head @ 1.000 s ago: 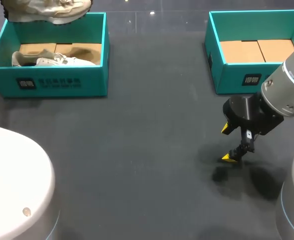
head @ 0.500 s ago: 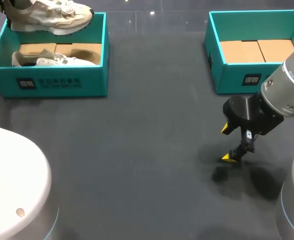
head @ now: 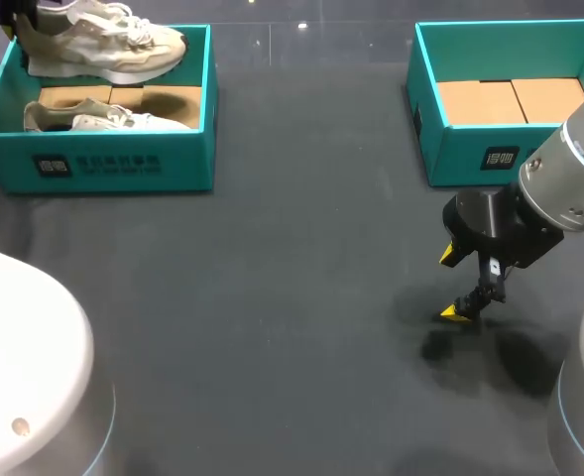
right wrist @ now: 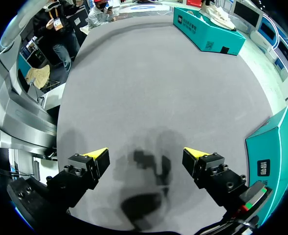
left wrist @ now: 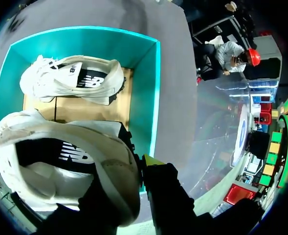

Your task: Take the shoe out of the shoebox, open the shoe tongue, remove and reinsert the insole, then place the shoe into the shoebox

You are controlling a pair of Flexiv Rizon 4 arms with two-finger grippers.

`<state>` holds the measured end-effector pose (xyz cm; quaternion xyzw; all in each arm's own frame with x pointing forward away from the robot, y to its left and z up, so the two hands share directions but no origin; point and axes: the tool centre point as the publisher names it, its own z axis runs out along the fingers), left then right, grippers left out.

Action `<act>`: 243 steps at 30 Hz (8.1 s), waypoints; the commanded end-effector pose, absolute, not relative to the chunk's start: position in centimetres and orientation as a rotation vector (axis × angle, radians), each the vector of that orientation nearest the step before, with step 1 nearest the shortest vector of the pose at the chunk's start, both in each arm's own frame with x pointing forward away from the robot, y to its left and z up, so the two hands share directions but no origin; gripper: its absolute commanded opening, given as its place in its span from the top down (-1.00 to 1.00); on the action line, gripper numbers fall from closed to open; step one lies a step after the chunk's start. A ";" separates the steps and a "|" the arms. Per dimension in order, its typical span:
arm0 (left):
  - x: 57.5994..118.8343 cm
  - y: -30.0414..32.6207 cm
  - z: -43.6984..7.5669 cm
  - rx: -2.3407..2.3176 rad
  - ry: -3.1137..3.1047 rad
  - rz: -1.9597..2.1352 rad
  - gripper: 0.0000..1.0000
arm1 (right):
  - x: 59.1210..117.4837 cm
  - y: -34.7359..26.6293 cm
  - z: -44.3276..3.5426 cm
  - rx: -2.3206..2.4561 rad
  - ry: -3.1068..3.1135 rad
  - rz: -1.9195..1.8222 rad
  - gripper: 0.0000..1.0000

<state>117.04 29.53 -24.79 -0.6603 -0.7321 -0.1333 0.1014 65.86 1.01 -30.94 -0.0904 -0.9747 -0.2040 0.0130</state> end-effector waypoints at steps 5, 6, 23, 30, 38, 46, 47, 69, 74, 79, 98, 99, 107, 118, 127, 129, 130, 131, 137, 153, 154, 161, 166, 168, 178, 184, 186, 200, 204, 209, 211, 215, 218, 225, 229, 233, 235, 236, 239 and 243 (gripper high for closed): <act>117.8 29.7 -25.5 -1.978 -2.131 -0.379 1.00 | 65.7 1.0 -31.0 -0.283 -3.041 -0.636 -1.00; 117.8 29.8 -25.0 -1.996 -2.136 -0.376 1.00 | 65.7 1.0 -31.0 -0.283 -3.041 -0.636 -1.00; 117.5 29.1 -26.9 -1.983 -2.097 -0.388 1.00 | 65.7 1.0 -31.0 -0.283 -3.041 -0.636 -1.00; 117.7 29.0 -28.2 -1.963 -2.092 -0.369 1.00 | 65.7 1.0 -31.0 -0.283 -3.041 -0.636 -1.00; 117.7 28.8 -29.9 -1.947 -2.076 -0.334 1.00 | 65.7 1.0 -31.0 -0.283 -3.041 -0.636 -1.00; 117.8 28.5 -31.3 -1.935 -2.076 -0.315 1.00 | 65.7 1.0 -31.0 -0.283 -3.041 -0.636 -1.00; 117.8 28.5 -31.5 -1.933 -2.076 -0.312 1.00 | 65.7 1.0 -31.0 -0.283 -3.041 -0.636 -1.00; 118.0 28.1 -34.0 -1.947 -2.081 -0.298 1.00 | 65.7 1.0 -31.0 -0.283 -3.041 -0.636 -1.00; 118.1 28.1 -34.3 -1.957 -2.090 -0.296 1.00 | 65.7 1.0 -31.0 -0.283 -3.041 -0.636 -1.00; 118.0 27.9 -34.5 -1.983 -2.093 -0.281 1.00 | 65.7 1.0 -31.0 -0.283 -3.041 -0.636 -1.00; 118.1 28.2 -35.7 -1.997 -2.082 -0.284 1.00 | 65.7 1.0 -31.0 -0.283 -3.041 -0.636 -1.00; 118.1 28.2 -35.8 -1.997 -2.082 -0.283 0.98 | 65.7 1.0 -31.0 -0.283 -3.041 -0.636 -1.00; 118.2 28.3 -36.4 -1.999 -2.079 -0.273 0.68 | 65.7 1.0 -31.0 -0.283 -3.041 -0.636 -1.00; 118.4 28.7 -37.0 -2.005 -2.075 -0.266 0.41 | 65.7 1.0 -31.0 -0.283 -3.041 -0.636 -1.00; 118.5 28.9 -36.4 -2.019 -2.091 -0.252 0.08 | 65.7 1.0 -31.0 -0.283 -3.041 -0.636 -1.00; 118.5 29.0 -36.0 -2.023 -2.100 -0.247 0.05 | 65.7 1.0 -31.0 -0.283 -3.041 -0.636 -1.00; 118.6 29.0 -35.8 -2.027 -2.105 -0.242 -0.04 | 65.7 1.0 -31.0 -0.283 -3.041 -0.636 -1.00; 118.6 28.9 -35.6 -2.033 -2.106 -0.240 -0.22 | 65.7 1.0 -31.0 -0.283 -3.041 -0.636 -1.00; 118.4 27.8 -34.0 -2.070 -2.125 -0.232 -0.69 | 65.7 1.0 -31.0 -0.283 -3.041 -0.636 -1.00; 116.5 26.3 -26.4 -2.148 -2.178 -0.235 -1.00 | 65.7 1.0 -31.0 -0.283 -3.041 -0.636 -1.00; 116.3 26.3 -25.9 -2.147 -2.180 -0.236 -1.00 | 65.7 1.0 -31.0 -0.283 -3.041 -0.636 -1.00; 113.6 26.3 -23.1 -2.175 -2.170 -0.222 -1.00 | 65.7 1.0 -31.0 -0.283 -3.041 -0.636 -1.00; 111.2 26.4 -22.3 -2.192 -2.164 -0.211 -1.00 | 65.7 1.0 -31.0 -0.283 -3.041 -0.636 -1.00; 110.2 26.4 -22.2 -2.182 -2.173 -0.209 -1.00 | 65.7 1.0 -31.0 -0.283 -3.041 -0.636 -1.00; 105.4 26.9 -21.8 -2.189 -2.181 -0.197 -1.00 | 65.7 1.0 -31.0 -0.283 -3.041 -0.636 -1.00; 103.0 27.8 -21.6 -2.190 -2.193 -0.216 -1.00 | 65.7 1.0 -31.0 -0.283 -3.041 -0.636 -1.00; 102.2 28.1 -21.4 -2.199 -2.203 -0.214 -1.00 | 65.7 1.0 -31.0 -0.283 -3.041 -0.636 -1.00; 100.9 28.2 -23.7 -2.253 -2.228 -0.224 -1.00 | 65.7 1.0 -31.0 -0.283 -3.041 -0.636 -1.00; 101.5 27.9 -24.4 -2.262 -2.233 -0.225 -1.00 | 65.7 1.0 -31.0 -0.283 -3.041 -0.636 -1.00; 102.7 27.6 -25.6 -2.268 -2.227 -0.225 -1.00 | 65.7 1.0 -31.0 -0.283 -3.041 -0.636 -1.00; 103.0 27.5 -26.0 -2.279 -2.219 -0.216 -1.00 | 65.7 1.0 -31.0 -0.283 -3.041 -0.636 -1.00; 103.6 27.4 -26.7 -2.282 -2.207 -0.196 -1.00 | 65.7 1.0 -31.0 -0.283 -3.041 -0.636 -1.00; 103.9 27.3 -27.4 -2.286 -2.203 -0.188 -1.00 | 65.7 1.0 -31.0 -0.283 -3.041 -0.636 -1.00; 105.2 27.3 -28.5 -2.283 -2.195 -0.180 -1.00 | 65.7 1.0 -31.0 -0.283 -3.041 -0.636 -1.00; 105.6 27.4 -29.4 -2.269 -2.182 -0.164 -1.00 | 65.7 1.0 -31.0 -0.283 -3.041 -0.636 -1.00; 105.9 27.5 -30.1 -2.263 -2.173 -0.143 -1.00 | 65.7 1.0 -31.0 -0.283 -3.041 -0.636 -1.00; 106.0 27.4 -30.5 -2.261 -2.168 -0.133 -1.00 | 65.7 1.0 -31.0 -0.283 -3.041 -0.636 -1.00; 106.1 27.4 -30.7 -2.261 -2.166 -0.131 -1.00 | 65.7 1.0 -31.0 -0.283 -3.041 -0.636 -1.00; 106.1 27.3 -31.1 -2.261 -2.157 -0.124 -0.84 | 65.7 1.0 -31.0 -0.283 -3.041 -0.636 -1.00; 106.2 27.2 -31.7 -2.264 -2.147 -0.109 -0.79 | 65.7 1.0 -31.0 -0.283 -3.041 -0.636 -1.00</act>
